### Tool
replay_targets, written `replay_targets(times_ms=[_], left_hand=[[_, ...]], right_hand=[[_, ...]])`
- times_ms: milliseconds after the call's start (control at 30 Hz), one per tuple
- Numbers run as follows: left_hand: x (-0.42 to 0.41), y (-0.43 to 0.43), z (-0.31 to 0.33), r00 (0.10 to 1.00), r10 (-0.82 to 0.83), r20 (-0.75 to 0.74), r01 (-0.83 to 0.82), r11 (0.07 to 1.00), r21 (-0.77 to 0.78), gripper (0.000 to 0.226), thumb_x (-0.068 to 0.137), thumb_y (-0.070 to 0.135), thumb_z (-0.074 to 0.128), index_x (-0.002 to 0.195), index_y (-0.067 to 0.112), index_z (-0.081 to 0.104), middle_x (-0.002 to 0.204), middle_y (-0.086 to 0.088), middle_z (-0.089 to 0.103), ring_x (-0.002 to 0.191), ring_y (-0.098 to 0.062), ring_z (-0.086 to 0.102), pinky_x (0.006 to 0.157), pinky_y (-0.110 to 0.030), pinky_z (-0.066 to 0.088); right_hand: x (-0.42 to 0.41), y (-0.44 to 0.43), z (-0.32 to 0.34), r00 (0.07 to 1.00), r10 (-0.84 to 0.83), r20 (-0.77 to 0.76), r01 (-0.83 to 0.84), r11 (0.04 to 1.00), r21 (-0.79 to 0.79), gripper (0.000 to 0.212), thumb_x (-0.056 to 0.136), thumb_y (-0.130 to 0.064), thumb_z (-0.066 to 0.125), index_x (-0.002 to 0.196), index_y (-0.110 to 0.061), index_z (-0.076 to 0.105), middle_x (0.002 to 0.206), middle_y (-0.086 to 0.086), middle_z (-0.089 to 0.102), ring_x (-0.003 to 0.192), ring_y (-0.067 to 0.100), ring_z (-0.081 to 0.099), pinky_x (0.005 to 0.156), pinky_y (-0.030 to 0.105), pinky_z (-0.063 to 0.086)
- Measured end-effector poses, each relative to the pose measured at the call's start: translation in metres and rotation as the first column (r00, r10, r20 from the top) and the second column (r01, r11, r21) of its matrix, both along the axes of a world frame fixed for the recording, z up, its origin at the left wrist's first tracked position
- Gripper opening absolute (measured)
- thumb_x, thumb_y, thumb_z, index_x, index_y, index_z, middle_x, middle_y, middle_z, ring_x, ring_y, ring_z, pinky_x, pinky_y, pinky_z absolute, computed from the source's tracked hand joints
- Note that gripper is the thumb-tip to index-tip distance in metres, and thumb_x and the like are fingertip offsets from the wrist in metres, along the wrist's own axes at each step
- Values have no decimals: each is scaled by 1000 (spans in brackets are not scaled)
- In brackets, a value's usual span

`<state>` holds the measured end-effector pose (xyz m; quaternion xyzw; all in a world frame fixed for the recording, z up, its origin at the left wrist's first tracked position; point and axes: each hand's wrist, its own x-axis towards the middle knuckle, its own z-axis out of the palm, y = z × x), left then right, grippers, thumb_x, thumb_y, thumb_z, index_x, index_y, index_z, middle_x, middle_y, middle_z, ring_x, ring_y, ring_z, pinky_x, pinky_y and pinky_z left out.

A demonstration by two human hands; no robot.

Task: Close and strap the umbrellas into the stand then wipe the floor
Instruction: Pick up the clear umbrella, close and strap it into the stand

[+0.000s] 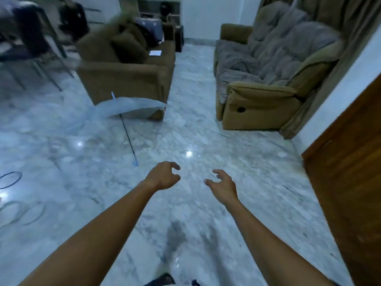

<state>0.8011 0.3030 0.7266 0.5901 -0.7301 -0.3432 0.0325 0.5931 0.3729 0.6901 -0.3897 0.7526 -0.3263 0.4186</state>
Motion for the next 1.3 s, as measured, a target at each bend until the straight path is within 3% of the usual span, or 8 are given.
replay_targets(times_ms=[367,433,700,967,1100,1167,1233,1300], left_hand=[[173,-152,-29,944,329,-18,-329,944,16,42,90,30,63,132,22,62,146,-7,54,131,-25,52,103,-35,43],[186,-179,-46,928,372,-23,-370,927,54,43,90,30,63,133,23,61,145,-8,55,129,-26,53,102,-35,44],[216,-341,-137,829,557,44,-555,811,182,43,90,28,66,132,22,61,139,-7,59,126,-25,55,101,-32,41],[238,-514,-338,601,796,-70,-745,590,311,35,94,30,65,129,22,64,128,-3,64,89,-8,55,69,-18,41],[263,-558,-479,629,777,1,-721,583,375,38,94,31,65,130,22,63,136,-5,62,109,-17,61,89,-24,46],[277,-577,-551,645,763,40,-712,581,395,40,94,30,65,133,20,62,140,-4,59,121,-22,59,101,-30,47],[289,-600,-614,583,812,-21,-733,537,417,40,94,26,68,132,17,62,141,-4,58,123,-23,59,102,-31,47],[297,-634,-665,434,886,-160,-756,455,470,42,94,18,68,135,14,60,145,-6,56,126,-20,56,94,-27,46]], right_hand=[[170,-216,-5,919,395,4,-394,918,51,52,88,-34,75,137,-26,57,142,4,55,117,19,57,88,28,45],[183,-257,-17,895,446,12,-445,892,79,52,89,-35,74,137,-26,57,141,3,55,109,16,56,84,28,44],[232,-454,-112,818,568,84,-571,789,224,51,88,-37,75,134,-22,59,136,6,59,122,18,57,88,30,49],[267,-633,-315,762,641,92,-627,695,353,39,91,-36,70,129,-27,62,126,-3,60,107,12,57,87,30,51],[290,-684,-457,741,668,74,-642,670,373,29,97,-26,60,126,-25,64,128,-2,60,104,13,58,70,23,45],[305,-704,-526,729,680,85,-655,655,376,28,98,-23,56,126,-24,63,130,2,60,103,16,58,74,25,49],[327,-724,-586,739,663,119,-655,665,359,29,99,-23,51,126,-23,62,133,8,60,103,20,59,84,33,49],[350,-754,-629,774,617,140,-624,706,336,33,102,-24,45,132,-22,59,136,6,59,110,23,58,89,33,48]])
